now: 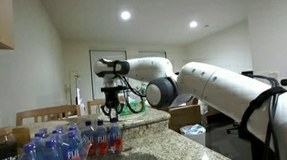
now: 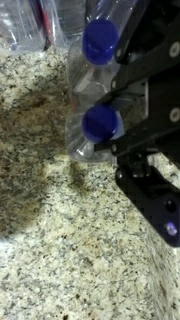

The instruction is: Move the water bottles to the left

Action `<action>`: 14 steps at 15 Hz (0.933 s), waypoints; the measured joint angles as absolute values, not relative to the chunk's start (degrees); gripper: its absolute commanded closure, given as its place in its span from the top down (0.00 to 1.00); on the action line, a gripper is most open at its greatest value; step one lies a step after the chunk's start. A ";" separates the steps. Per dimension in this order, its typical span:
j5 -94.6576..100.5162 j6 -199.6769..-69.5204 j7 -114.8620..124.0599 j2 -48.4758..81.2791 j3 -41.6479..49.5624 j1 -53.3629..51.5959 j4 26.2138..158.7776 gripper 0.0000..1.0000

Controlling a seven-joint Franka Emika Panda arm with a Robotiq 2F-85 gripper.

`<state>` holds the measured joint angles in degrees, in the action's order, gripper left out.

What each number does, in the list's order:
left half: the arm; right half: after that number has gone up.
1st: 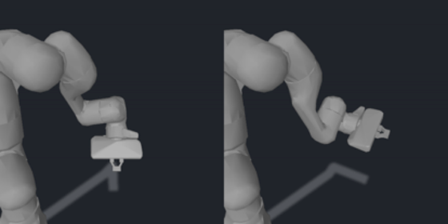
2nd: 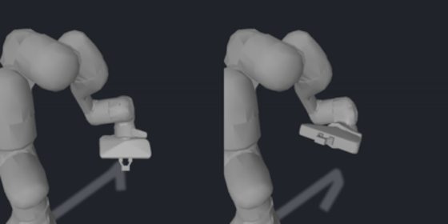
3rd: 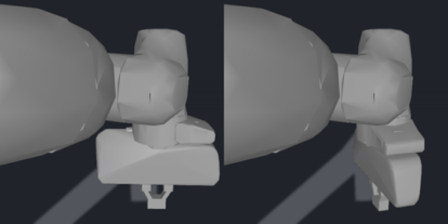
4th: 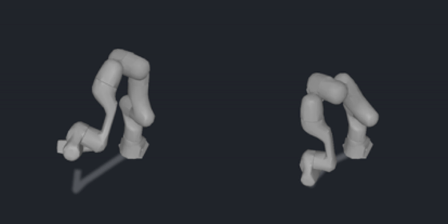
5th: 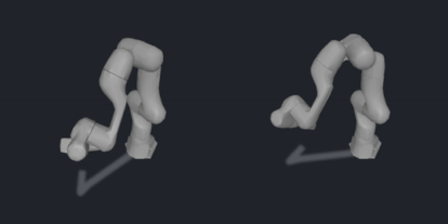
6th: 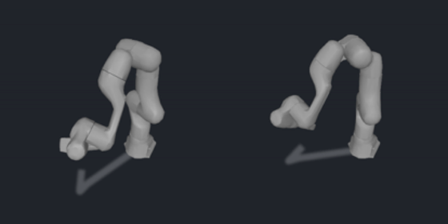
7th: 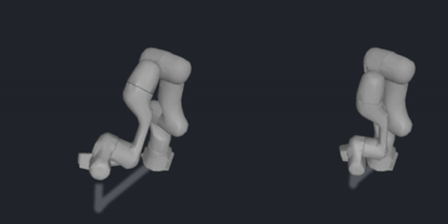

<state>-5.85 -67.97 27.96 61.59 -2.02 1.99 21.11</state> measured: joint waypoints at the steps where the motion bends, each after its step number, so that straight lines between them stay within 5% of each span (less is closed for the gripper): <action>1: -5.85 -67.97 28.48 61.59 -1.94 2.00 21.10 0.09; 14: -5.54 -69.20 25.82 61.59 -1.10 1.84 21.11 0.09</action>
